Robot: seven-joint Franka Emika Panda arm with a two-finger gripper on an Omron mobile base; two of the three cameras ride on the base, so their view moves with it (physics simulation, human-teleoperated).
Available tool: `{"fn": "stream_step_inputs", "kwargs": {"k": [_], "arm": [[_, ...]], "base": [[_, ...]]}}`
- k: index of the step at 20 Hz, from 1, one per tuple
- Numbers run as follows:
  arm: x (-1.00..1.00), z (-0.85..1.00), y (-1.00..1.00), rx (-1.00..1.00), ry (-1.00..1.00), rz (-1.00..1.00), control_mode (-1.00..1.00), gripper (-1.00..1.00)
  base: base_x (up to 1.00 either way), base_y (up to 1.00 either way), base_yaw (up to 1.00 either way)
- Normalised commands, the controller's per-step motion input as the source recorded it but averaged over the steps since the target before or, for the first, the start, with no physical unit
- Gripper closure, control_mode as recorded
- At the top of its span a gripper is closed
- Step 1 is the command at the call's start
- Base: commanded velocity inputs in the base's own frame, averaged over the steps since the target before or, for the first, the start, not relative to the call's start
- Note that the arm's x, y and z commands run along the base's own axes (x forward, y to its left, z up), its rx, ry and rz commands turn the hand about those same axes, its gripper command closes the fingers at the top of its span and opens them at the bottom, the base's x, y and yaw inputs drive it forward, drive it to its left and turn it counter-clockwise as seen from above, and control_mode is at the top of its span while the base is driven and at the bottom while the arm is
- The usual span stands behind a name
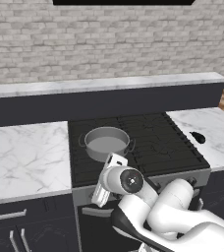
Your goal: Turn on the burner for the pot on the stove. Wait thirty seconds for the pot to heat up. Then add the eggplant to the pot.
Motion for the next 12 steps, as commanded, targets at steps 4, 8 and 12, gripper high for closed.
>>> {"fn": "stream_step_inputs", "kwargs": {"k": [4,8,12], "arm": [[0.0,0.0,0.0,0.0,0.0,0.0,-1.0,1.0],[0.0,0.0,0.0,0.0,0.0,0.0,-1.0,1.0],[0.0,0.0,0.0,0.0,0.0,0.0,-1.0,1.0]], "base": [[0.0,0.0,0.0],[0.0,0.0,0.0],[0.0,0.0,0.0]]}}
